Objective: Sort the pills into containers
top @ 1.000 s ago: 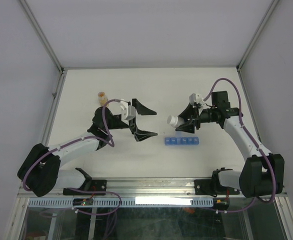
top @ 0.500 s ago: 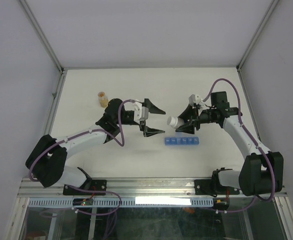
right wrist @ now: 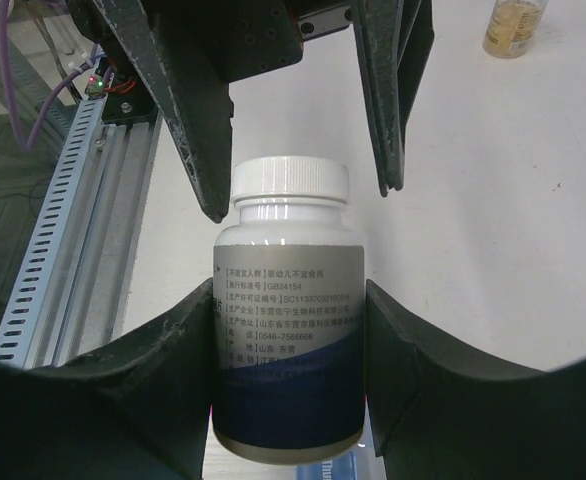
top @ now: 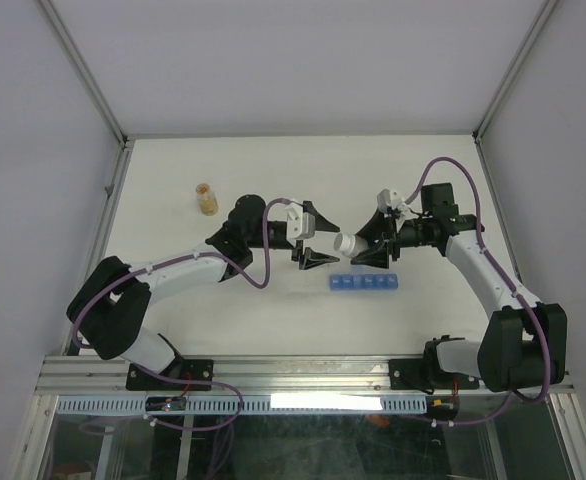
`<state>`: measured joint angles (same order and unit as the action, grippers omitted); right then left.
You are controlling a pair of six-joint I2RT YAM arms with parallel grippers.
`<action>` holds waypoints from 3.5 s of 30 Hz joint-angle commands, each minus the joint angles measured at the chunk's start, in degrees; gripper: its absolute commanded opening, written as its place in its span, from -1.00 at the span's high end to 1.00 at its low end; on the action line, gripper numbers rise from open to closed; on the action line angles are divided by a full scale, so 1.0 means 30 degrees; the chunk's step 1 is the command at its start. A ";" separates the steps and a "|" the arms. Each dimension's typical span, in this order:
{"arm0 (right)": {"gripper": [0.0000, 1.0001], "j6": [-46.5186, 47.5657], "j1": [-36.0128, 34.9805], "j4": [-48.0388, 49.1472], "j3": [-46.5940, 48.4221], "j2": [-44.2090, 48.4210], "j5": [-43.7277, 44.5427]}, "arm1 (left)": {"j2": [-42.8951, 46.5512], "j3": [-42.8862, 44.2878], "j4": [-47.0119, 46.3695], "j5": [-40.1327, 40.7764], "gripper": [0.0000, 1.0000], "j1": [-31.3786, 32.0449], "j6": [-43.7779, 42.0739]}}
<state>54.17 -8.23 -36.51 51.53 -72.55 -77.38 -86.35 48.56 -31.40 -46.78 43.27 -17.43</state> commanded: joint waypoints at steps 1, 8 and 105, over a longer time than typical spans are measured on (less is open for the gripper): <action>1.00 0.0451 -0.0150 -0.0018 0.0856 0.0066 -0.0766 | -0.0117 0.0976 -0.0543 0.0028 -0.29 0.0315 -0.0568; 1.00 0.0633 -0.0217 -0.0178 0.0913 -0.0044 -0.0602 | -0.0067 0.0941 -0.1038 -0.0343 -0.13 0.0409 0.0180; 1.00 0.1484 -0.0626 -0.1277 0.1355 -0.0718 -0.0212 | -0.2150 0.0511 -0.5998 -0.3288 0.72 -0.0237 0.4337</action>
<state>57.43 -9.67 -41.10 52.84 -74.81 -75.85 -93.34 47.33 -50.30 -54.78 41.23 -3.09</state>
